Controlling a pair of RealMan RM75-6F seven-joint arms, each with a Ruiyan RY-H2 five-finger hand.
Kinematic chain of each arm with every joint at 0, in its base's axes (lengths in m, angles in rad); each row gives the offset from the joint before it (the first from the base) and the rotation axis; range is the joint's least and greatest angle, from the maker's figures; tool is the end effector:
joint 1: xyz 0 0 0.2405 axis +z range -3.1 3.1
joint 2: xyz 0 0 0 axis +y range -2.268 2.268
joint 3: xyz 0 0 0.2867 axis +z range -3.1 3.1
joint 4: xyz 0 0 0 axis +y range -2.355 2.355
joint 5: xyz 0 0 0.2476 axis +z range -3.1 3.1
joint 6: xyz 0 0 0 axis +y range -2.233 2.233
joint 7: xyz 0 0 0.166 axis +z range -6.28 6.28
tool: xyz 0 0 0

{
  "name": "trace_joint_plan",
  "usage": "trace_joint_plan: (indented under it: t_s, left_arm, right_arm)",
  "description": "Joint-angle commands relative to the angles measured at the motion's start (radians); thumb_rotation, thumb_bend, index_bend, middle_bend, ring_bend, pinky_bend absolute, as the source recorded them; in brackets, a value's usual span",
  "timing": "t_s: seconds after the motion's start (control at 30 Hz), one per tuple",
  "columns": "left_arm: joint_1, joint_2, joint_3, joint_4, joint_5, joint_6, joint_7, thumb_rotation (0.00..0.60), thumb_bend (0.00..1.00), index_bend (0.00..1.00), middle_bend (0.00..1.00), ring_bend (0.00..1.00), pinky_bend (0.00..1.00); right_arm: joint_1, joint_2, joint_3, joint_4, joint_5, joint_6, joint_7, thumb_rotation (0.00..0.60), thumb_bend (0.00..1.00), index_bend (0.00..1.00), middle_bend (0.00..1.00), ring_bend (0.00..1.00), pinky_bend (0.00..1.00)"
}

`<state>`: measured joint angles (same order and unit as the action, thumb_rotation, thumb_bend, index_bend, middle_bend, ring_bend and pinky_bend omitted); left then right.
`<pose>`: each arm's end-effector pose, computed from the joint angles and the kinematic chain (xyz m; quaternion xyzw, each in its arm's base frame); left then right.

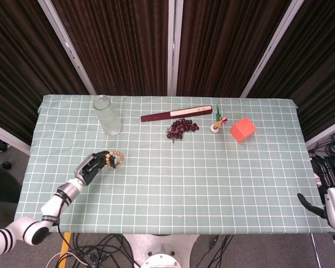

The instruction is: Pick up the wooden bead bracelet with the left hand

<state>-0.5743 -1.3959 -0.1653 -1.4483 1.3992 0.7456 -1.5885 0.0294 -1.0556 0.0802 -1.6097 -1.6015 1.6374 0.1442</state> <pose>-0.2480 0.3622 -0.0344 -0.2171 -0.8533 -0.4735 0.0233 -0.3410 -0.1940 0.1814 0.5663 -0.3494 0.4694 0.5804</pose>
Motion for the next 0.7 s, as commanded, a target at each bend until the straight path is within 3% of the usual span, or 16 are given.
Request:
trace_joint_plan:
  t_s: [0.03,0.13,0.33,0.47,0.57,0.7]
  left_arm:
    - [-0.002,-0.002,0.004,0.005,0.011,0.003,-0.008,0.392,0.7,0.49,0.56,0.49,0.09]
    - [-0.004,-0.003,0.007,0.008,0.023,0.008,-0.023,0.385,0.71,0.47,0.54,0.47,0.09]
    - [-0.005,-0.002,0.008,0.014,0.028,0.025,-0.031,0.244,0.63,0.46,0.54,0.47,0.09]
    - [-0.007,0.0,0.017,0.022,0.049,0.039,-0.019,0.227,0.6,0.46,0.54,0.47,0.09]
    - [-0.01,-0.008,0.034,0.047,0.078,0.064,0.047,0.21,0.59,0.46,0.54,0.45,0.09]
    - [-0.01,-0.04,0.059,0.099,0.103,0.11,0.254,0.141,0.55,0.46,0.52,0.39,0.09]
  right_arm:
    - [0.0,0.0,-0.001,-0.001,0.0,-0.001,-0.001,0.6,0.1,0.0,0.08,0.0,0.0]
    - [-0.001,0.0,-0.001,-0.002,0.001,0.0,-0.002,0.6,0.1,0.0,0.08,0.0,0.0]
    - [-0.002,0.001,-0.001,-0.003,0.001,0.001,-0.004,0.6,0.1,0.0,0.08,0.0,0.0]
    - [-0.001,0.0,-0.001,-0.003,0.002,-0.002,-0.004,0.6,0.1,0.0,0.08,0.0,0.0]
    - [0.0,-0.002,-0.002,-0.002,0.001,-0.004,-0.004,0.6,0.1,0.0,0.08,0.0,0.0]
    - [0.001,-0.003,-0.002,-0.001,-0.001,-0.004,-0.004,0.6,0.1,0.0,0.08,0.0,0.0]
